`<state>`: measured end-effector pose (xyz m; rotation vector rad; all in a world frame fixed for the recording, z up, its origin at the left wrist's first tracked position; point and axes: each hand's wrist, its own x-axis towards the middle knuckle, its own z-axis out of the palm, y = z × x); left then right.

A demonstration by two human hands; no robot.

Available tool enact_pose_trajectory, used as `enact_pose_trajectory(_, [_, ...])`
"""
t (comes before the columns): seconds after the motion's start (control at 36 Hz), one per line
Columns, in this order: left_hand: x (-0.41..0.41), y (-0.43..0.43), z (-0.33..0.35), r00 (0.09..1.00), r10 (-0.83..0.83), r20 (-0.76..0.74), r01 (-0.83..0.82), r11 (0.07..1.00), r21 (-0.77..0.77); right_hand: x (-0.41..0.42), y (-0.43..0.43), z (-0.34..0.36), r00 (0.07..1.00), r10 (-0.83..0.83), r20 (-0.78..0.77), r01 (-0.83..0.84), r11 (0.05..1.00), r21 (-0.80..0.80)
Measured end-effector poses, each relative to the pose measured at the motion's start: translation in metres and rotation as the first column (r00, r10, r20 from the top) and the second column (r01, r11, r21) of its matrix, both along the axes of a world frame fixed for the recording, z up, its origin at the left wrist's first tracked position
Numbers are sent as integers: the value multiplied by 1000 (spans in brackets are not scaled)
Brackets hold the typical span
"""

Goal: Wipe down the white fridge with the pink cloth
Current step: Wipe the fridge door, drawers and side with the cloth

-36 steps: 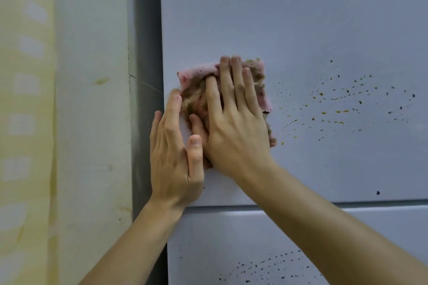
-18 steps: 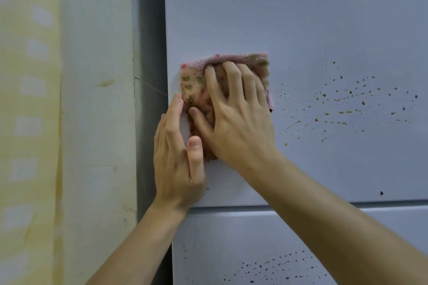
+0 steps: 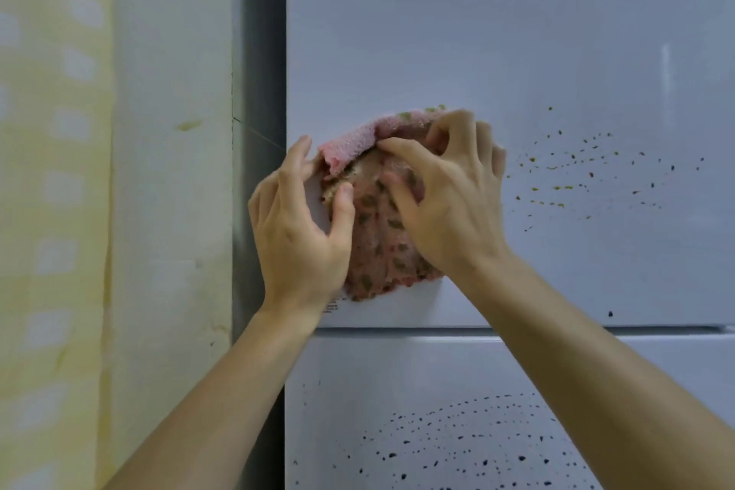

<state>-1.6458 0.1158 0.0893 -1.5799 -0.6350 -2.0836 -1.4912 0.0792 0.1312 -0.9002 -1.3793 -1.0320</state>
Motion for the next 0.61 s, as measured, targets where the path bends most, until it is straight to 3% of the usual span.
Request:
enact_pose_trajectory(0.17, [4, -17, 20, 996, 67, 62, -66, 998, -24, 4, -10, 0, 985, 141, -100, -150, 984, -90])
enact_pose_trajectory(0.36, [5, -38, 31, 973, -206, 99, 220, 963, -153, 3, -30, 9, 935, 261, -241, -302, 941, -155])
enact_pose_trajectory(0.53, [-3, -54, 39, 900, -406, 158, 434, 869, -238, 5, -49, 11, 816, 421, -395, -494, 864, -99])
enact_pose_trajectory(0.61, [-7, -58, 41, 886, -439, 150, 464, 850, -249, 6, -55, 9, 763, 488, -425, -576, 811, -103])
